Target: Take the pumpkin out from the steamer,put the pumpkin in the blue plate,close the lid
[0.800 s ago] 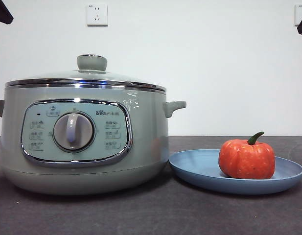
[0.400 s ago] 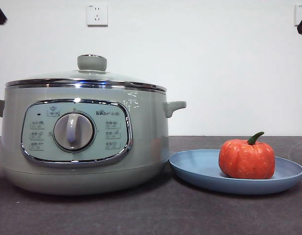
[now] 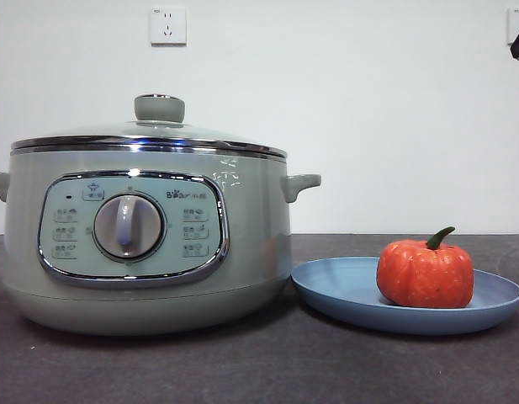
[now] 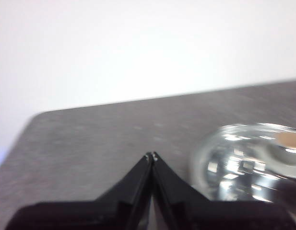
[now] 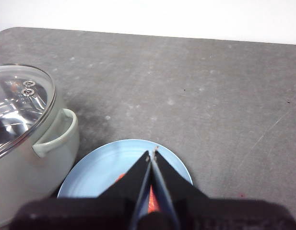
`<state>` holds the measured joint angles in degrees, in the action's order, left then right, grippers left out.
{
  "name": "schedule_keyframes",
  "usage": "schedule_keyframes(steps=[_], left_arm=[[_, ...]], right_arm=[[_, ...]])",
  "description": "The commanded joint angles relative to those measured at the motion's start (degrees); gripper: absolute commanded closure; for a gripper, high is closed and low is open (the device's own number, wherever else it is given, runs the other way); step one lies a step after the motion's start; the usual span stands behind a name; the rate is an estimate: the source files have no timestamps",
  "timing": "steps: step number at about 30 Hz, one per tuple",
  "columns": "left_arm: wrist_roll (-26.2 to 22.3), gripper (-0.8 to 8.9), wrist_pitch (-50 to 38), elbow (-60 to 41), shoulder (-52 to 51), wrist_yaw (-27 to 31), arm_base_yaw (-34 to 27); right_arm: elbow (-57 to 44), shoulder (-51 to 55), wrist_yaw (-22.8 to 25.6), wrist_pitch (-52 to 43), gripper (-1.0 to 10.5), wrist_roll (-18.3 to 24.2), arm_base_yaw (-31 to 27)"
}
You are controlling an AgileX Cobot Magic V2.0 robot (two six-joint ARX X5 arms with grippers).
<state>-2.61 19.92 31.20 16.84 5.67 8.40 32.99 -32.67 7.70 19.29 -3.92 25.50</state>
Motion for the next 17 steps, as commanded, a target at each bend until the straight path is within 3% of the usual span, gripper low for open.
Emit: schedule_keyframes(steps=[1, 8, 17], left_arm=[[-0.6, 8.18, -4.2, -6.6, -3.8, -0.7, -4.2], [0.1, 8.17, -8.9, -19.7, -12.6, -9.2, -9.8], [5.5, 8.18, -8.3, -27.6, -16.8, -10.6, -13.1]], right_arm=[[-0.3, 0.0, 0.2, -0.4, 9.5, -0.7, 0.0], [-0.3, 0.0, 0.2, -0.3, 9.5, -0.7, 0.0], [-0.3, 0.1, 0.2, -0.3, 9.5, -0.7, 0.0]])
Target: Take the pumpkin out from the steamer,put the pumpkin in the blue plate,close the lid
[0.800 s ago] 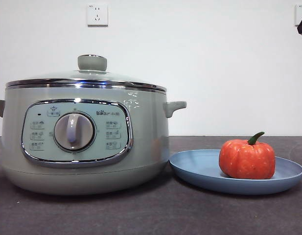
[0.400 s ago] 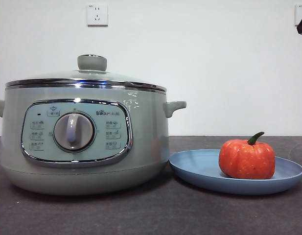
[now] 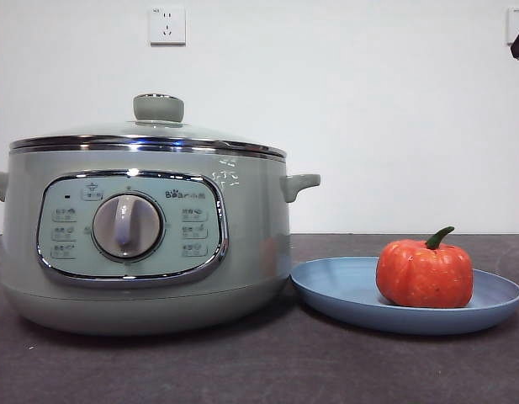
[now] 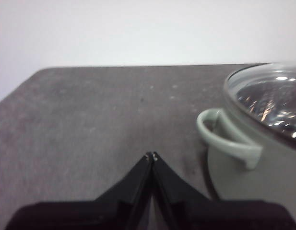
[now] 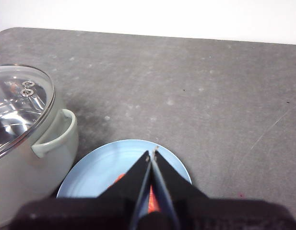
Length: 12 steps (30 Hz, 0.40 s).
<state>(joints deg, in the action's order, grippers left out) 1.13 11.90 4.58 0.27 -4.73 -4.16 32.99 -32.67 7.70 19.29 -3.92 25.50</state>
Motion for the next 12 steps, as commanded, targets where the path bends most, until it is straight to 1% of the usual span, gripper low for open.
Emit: schedule_keyframes(steps=[1, 7, 12], left_arm=[[1.9, 8.18, -0.2, -1.4, -0.2, -0.1, -0.6], [2.4, 8.17, -0.4, -4.0, -0.2, -0.2, -0.7], [3.2, 8.17, -0.7, -4.0, -0.2, -0.1, -0.7]], right_arm=[[-0.3, 0.0, 0.2, -0.3, 9.5, -0.7, 0.0], [-0.3, 0.0, 0.2, -0.3, 9.5, -0.7, 0.0], [-0.3, 0.0, 0.2, -0.3, 9.5, -0.7, 0.0]])
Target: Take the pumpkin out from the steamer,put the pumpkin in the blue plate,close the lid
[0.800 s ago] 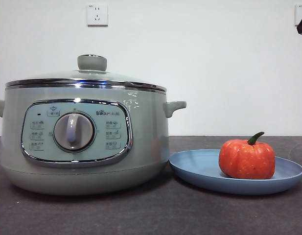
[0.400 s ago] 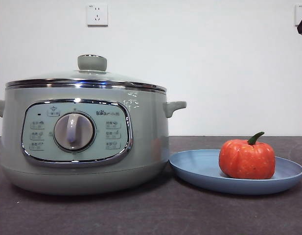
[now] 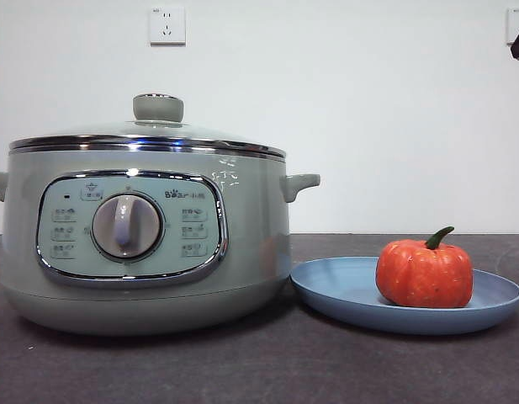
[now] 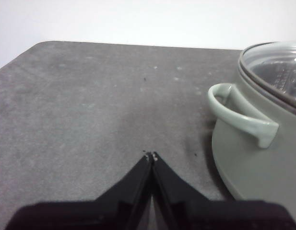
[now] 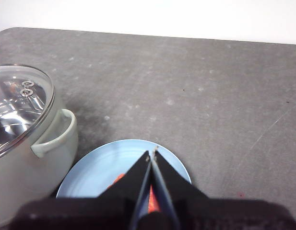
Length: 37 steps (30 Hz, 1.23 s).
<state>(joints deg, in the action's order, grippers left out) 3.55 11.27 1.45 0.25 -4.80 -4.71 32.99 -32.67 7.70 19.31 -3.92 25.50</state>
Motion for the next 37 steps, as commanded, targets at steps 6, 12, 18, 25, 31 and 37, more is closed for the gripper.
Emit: schedule_keyframes(steps=[6, 12, 18, 25, 31, 37], left_arm=[[0.8, 8.17, 0.0, -0.9, -0.2, 0.0, -0.2], [0.8, 8.17, 0.0, -0.9, -0.2, 0.0, -0.2], [0.8, 8.17, 0.0, -0.9, -0.2, 0.0, -0.2], [0.8, 8.17, 0.0, -0.9, -0.2, 0.0, -0.2], [0.8, 8.17, 0.0, -0.9, -0.2, 0.0, -0.2], [0.8, 8.17, 0.0, -0.9, -0.2, 0.0, -0.2]], right_arm=[[-0.3, 0.0, 0.2, -0.3, 9.5, -0.7, 0.0], [-0.3, 0.1, 0.2, -0.3, 9.5, -0.7, 0.0], [-0.3, 0.0, 0.2, -0.3, 9.5, -0.7, 0.0], [-0.3, 0.1, 0.9, -0.5, 9.5, 0.0, 0.0], [-0.3, 3.1, 7.5, 1.6, 9.5, 1.0, 0.0], [-0.7, 9.4, 6.9, 5.2, 9.5, 2.7, -3.9]])
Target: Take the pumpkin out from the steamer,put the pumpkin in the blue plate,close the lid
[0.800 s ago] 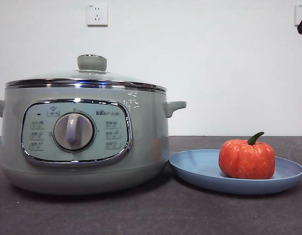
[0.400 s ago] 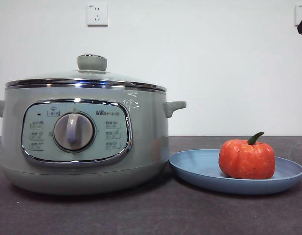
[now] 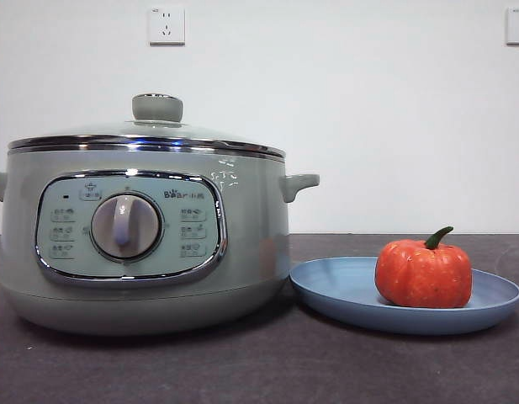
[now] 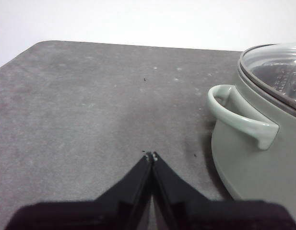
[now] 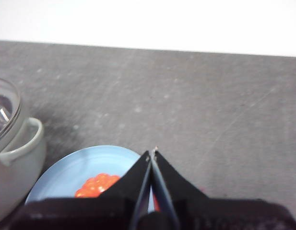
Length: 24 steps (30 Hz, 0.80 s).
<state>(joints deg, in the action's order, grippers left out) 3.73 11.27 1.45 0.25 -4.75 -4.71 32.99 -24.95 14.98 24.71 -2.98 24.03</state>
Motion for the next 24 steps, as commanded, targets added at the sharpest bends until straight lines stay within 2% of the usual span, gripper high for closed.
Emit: schedule_keyframes(steps=[1, 5, 7, 12, 17, 24], left_arm=[[0.6, 8.17, 0.0, -0.9, -0.2, 0.0, -0.2], [0.6, 8.17, 0.0, -0.9, -0.2, 0.0, -0.2], [0.6, 8.17, 0.0, -0.9, -0.2, 0.0, -0.2], [0.6, 8.17, 0.0, -0.9, -0.2, 0.0, -0.2], [0.6, 8.17, 0.0, -0.9, -0.2, 0.0, -0.2], [0.6, 8.17, 0.0, -0.9, -0.2, 0.0, -0.2]], right_arm=[[-1.3, 3.1, -2.0, -0.2, 9.5, 2.8, -4.4], [-5.9, 9.0, -13.4, -1.3, 9.5, 8.0, -12.8], [-9.1, 11.7, -16.7, -2.6, 9.5, 9.6, -16.4], [-18.6, 17.5, -19.7, -9.7, 9.5, 9.9, -22.4], [-27.8, 20.6, -21.1, -19.2, 9.5, 9.9, -23.3], [-32.6, 24.3, -21.0, -18.8, 9.5, 10.0, -23.3]])
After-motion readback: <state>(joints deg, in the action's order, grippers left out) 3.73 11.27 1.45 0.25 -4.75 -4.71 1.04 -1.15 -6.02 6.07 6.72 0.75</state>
